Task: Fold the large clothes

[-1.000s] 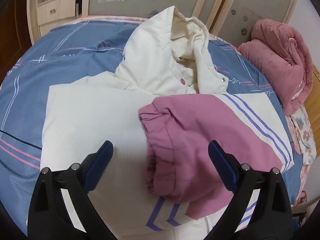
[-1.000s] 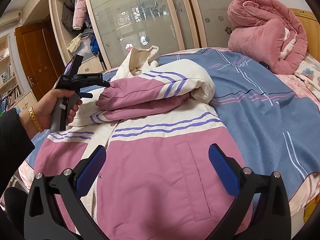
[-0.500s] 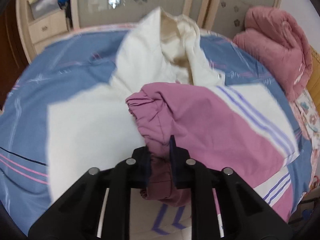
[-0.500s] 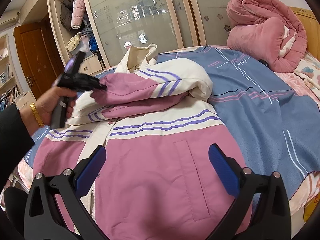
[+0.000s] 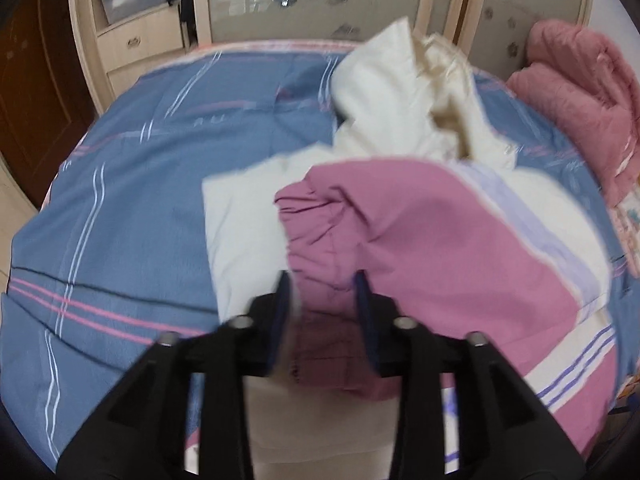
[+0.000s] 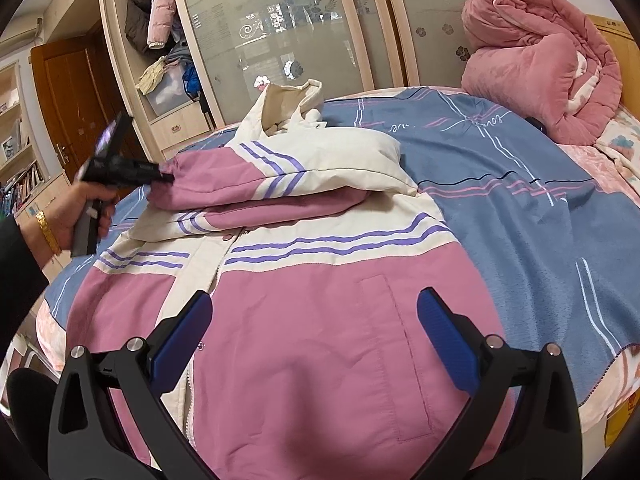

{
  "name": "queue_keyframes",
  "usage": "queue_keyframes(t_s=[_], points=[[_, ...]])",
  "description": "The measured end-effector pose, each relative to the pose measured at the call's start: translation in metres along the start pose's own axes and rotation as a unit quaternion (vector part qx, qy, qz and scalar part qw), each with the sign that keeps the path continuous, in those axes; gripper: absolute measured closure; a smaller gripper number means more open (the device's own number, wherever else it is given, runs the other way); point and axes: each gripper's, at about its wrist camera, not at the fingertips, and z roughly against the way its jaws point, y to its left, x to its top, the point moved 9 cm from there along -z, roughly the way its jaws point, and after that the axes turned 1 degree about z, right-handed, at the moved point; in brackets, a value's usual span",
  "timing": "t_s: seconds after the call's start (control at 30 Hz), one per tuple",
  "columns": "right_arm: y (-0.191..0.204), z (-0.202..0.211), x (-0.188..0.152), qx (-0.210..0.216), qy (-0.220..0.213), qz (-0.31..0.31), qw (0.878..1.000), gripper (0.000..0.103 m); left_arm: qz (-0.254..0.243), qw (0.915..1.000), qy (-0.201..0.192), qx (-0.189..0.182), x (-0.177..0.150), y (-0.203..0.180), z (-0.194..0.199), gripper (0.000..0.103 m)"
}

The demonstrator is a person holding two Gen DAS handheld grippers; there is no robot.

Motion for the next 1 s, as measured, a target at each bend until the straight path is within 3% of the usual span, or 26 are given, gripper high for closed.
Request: queue_keyframes(t_s=[0.03,0.13,0.17,0.3,0.43,0.57,0.7,0.8,0.9,1.0], points=[[0.001,-0.001,-0.001,-0.001,0.001,0.000,1.000,0.001,-0.004,1.0000,-0.001,0.006,-0.004,0.002,-0.004,0.050],[0.001,-0.004,-0.002,-0.004,0.005,0.001,1.000,0.001,-0.015,0.9987,-0.006,0.049,-0.016,0.010,-0.014,0.002],[0.001,-0.005,-0.002,-0.006,0.005,0.001,1.000,0.001,-0.016,0.9977,-0.009,0.065,-0.020,0.014,-0.018,0.002],[0.000,-0.005,-0.002,-0.010,0.006,0.002,1.000,0.001,0.009,0.9989,-0.019,0.042,-0.032,0.021,-0.011,0.002],[-0.004,-0.003,-0.002,-0.015,0.004,0.001,1.000,0.001,0.036,0.9973,-0.054,0.035,-0.053,0.025,0.044,0.002],[-0.008,-0.003,-0.001,-0.028,0.001,0.007,1.000,0.001,-0.006,0.9936,-0.104,0.042,-0.100,0.007,0.117,0.002],[-0.009,-0.004,-0.001,-0.037,-0.001,0.010,0.999,0.001,-0.045,0.9901,-0.130,0.029,-0.143,-0.020,0.173,0.002],[-0.005,0.000,0.002,-0.055,-0.016,0.028,0.998,0.001,-0.057,0.9793,-0.182,0.067,-0.172,-0.024,0.196,0.002],[-0.001,-0.001,0.002,-0.063,-0.020,0.041,0.997,0.001,-0.059,0.9798,-0.167,0.092,-0.196,-0.023,0.186,0.002],[-0.001,-0.003,0.002,-0.069,-0.017,0.044,0.996,0.001,-0.047,0.9862,-0.142,0.070,-0.203,-0.028,0.177,0.002]])
